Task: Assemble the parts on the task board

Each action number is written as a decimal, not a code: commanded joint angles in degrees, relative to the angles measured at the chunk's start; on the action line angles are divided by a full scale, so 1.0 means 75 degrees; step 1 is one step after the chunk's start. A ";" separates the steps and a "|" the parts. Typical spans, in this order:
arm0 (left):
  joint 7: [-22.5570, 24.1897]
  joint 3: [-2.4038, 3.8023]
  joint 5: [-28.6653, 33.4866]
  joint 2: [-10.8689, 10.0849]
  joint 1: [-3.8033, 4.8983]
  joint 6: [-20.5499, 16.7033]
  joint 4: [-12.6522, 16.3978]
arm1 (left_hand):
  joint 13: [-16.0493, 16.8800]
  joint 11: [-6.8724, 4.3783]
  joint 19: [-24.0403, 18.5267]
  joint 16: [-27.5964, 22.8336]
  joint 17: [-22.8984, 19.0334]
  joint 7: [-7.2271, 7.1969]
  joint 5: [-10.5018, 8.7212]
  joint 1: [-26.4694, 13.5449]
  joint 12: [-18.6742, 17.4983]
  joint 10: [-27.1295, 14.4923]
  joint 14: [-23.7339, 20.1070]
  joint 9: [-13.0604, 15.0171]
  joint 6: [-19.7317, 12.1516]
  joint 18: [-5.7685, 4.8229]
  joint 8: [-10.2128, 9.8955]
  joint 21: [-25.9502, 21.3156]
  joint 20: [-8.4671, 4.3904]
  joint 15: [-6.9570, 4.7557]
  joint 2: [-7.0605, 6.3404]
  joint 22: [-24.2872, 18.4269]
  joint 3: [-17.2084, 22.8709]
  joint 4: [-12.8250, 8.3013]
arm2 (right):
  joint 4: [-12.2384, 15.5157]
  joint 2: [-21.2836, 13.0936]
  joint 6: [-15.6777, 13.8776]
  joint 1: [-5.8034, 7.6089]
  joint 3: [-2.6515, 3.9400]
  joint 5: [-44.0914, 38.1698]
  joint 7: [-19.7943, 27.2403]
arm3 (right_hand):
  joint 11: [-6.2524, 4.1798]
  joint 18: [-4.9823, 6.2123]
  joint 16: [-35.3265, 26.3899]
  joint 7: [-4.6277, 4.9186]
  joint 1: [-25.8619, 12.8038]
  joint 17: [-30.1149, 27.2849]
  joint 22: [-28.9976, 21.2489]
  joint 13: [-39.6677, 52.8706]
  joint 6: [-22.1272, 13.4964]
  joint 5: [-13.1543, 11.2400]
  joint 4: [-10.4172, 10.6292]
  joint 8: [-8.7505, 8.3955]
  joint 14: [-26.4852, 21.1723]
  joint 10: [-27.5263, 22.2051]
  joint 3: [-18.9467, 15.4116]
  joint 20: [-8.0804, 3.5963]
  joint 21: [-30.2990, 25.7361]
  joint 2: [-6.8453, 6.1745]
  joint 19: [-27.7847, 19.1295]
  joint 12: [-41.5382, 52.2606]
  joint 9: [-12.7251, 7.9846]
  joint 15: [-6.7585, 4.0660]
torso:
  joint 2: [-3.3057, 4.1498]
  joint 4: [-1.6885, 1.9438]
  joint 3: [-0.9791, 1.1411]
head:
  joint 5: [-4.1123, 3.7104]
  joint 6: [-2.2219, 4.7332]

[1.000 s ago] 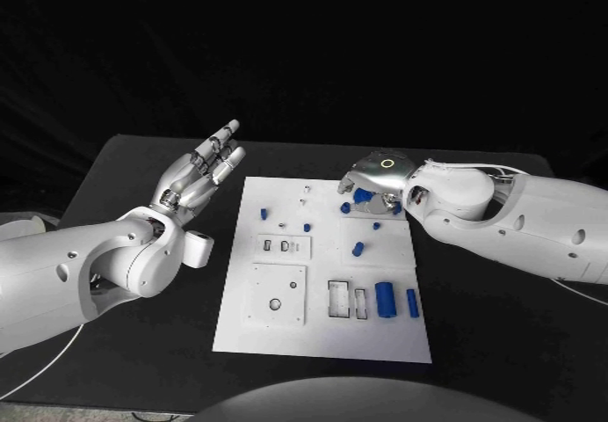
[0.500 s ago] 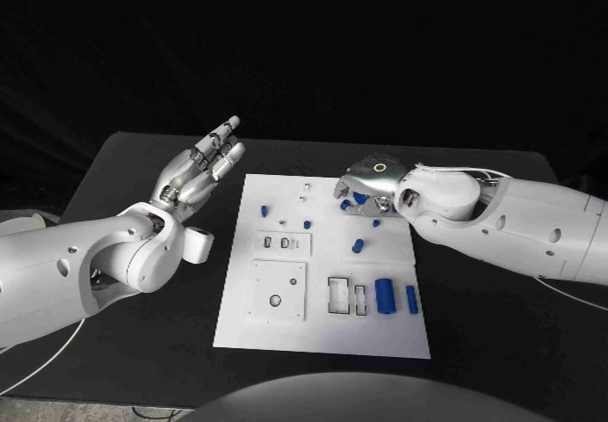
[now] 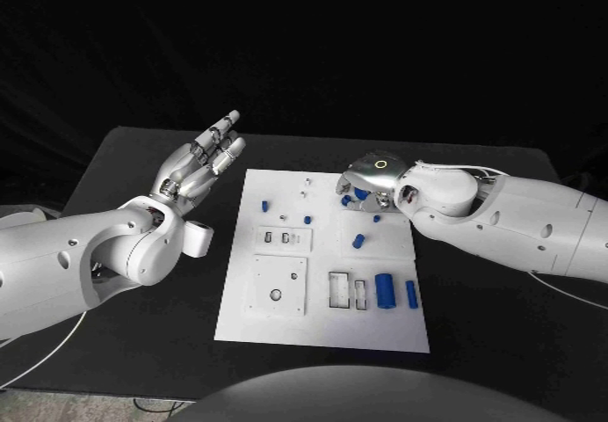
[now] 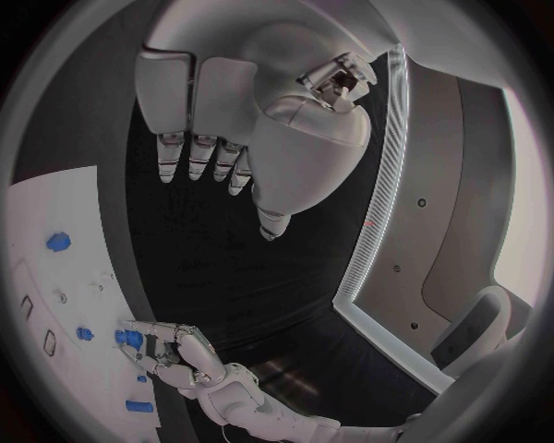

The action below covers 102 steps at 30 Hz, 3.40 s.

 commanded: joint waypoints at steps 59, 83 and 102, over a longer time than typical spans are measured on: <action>-0.0193 0.0001 0.0152 0.0124 -0.0045 0.0568 -0.0205 | 0.0023 0.0276 0.0102 -0.0027 -0.0007 0.0255 0.0451 0.0435 0.0004 0.0100 0.0007 0.0040 0.0235 0.0137 0.0080 0.0111 0.0274 0.0215 -0.0021 0.0054 0.0198 -0.0050 | -0.0313 0.0057 -0.0216 0.0090 0.0046 0.1373 0.0517 | -0.0042 -0.0165 0.0038 0.0065 0.0272 -0.0013 0.0446 0.0026 0.0999 0.0697 -0.0326 0.0464 -0.0141 0.1677 0.0860 0.0078 0.0106 -0.0044 -0.0080 -0.0045 0.0988 0.0103 | -0.0038 0.0026 -0.0062 | 0.0130 -0.0016; -0.0055 0.0000 -0.0089 0.0148 -0.0044 0.0469 -0.0166 | 0.0028 0.0251 0.0111 -0.0027 -0.0007 0.0218 0.0076 0.0051 0.0008 0.0120 0.0007 0.0041 0.0284 0.0136 0.0083 0.0121 0.0281 0.0215 0.0045 0.0052 0.0030 0.0030 | -0.0847 0.1119 -0.0007 0.0842 0.0088 0.1548 0.0241 | -0.0006 -0.0190 0.0219 0.0107 0.0222 0.0208 0.0612 -0.0002 0.0911 0.0482 -0.0296 0.0371 -0.0043 0.1712 0.0872 0.0141 0.0214 -0.0037 0.0005 -0.0128 0.1019 0.0165 | 0.0161 0.0165 -0.0058 | 0.0048 -0.0016; -0.0099 0.0001 -0.0028 0.0177 -0.0044 0.0533 -0.0180 | 0.0027 0.0256 0.0110 -0.0027 -0.0007 0.0221 0.0169 0.0123 0.0007 0.0118 0.0007 0.0040 0.0274 0.0136 0.0080 0.0121 0.0280 0.0225 0.0043 0.0052 0.0059 0.0005 | -0.1497 0.1530 0.0095 0.0577 0.0091 0.1715 0.0272 | 0.0054 -0.0180 0.0177 0.0163 0.0233 0.0139 0.0593 -0.0026 0.0795 0.0500 -0.0312 0.0257 -0.0105 0.1636 0.0930 0.0193 0.0182 -0.0049 -0.0037 -0.0222 0.0997 0.0224 | 0.0153 0.0165 -0.0070 | -0.0005 -0.0016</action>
